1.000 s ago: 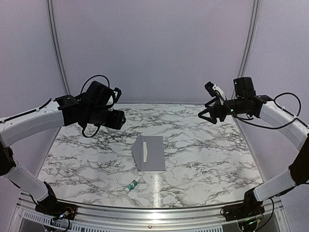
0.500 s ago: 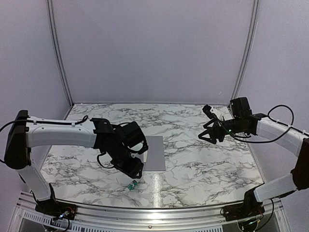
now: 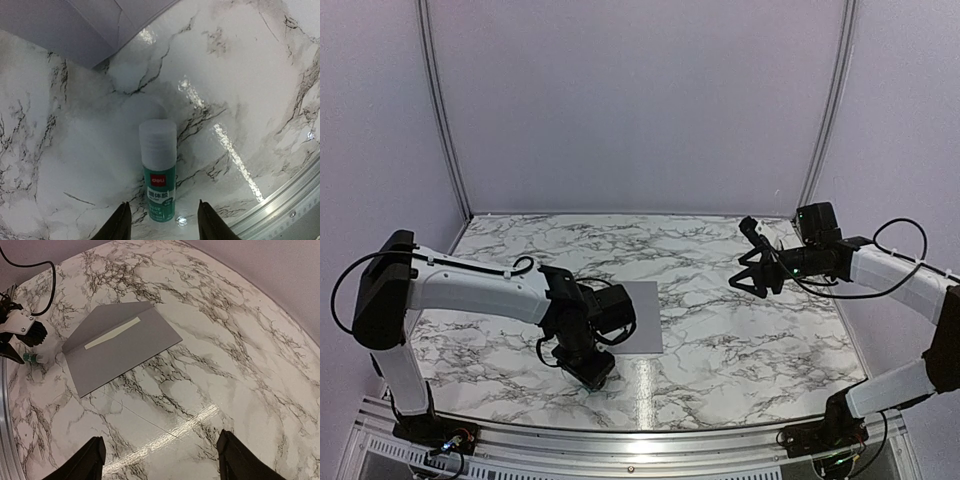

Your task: Place the letter into the envelope and seal it

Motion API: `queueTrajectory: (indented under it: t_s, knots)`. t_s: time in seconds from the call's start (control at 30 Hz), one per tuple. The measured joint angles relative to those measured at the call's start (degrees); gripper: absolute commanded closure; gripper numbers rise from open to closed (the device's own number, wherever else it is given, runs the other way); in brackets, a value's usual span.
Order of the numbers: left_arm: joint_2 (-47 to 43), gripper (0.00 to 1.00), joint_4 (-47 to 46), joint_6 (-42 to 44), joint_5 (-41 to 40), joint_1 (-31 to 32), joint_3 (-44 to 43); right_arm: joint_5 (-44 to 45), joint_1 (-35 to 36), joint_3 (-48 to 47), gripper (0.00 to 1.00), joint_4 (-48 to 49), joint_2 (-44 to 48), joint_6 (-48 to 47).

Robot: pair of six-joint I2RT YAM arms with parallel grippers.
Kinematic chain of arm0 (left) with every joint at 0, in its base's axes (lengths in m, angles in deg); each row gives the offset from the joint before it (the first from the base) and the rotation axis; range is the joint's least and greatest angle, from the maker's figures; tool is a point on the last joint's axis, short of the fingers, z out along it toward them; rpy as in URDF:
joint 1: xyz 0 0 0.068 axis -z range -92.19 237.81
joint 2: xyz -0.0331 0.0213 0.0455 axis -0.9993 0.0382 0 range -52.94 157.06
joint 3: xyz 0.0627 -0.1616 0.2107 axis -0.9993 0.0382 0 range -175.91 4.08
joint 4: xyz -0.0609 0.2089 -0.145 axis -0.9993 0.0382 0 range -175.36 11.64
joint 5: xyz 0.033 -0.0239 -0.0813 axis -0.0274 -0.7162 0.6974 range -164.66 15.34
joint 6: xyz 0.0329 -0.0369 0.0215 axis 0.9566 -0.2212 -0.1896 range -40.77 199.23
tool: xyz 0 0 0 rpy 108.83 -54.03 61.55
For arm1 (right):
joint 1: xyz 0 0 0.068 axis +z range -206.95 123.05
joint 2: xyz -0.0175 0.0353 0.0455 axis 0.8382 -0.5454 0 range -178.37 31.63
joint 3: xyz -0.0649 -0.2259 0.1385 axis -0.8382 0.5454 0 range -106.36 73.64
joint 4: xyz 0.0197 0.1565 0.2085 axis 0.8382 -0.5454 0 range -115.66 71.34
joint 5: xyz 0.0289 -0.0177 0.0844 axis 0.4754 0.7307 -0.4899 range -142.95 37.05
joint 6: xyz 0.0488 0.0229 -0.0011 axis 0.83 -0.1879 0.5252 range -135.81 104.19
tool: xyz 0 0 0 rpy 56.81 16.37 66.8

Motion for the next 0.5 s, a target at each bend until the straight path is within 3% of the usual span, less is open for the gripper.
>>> queueTrajectory:
  t_s: [0.5]
  knots:
    - [3.61,0.69,0.15,0.61,-0.22,0.26,-0.22,-0.09,0.00,0.76,0.28,0.26,0.00,-0.39]
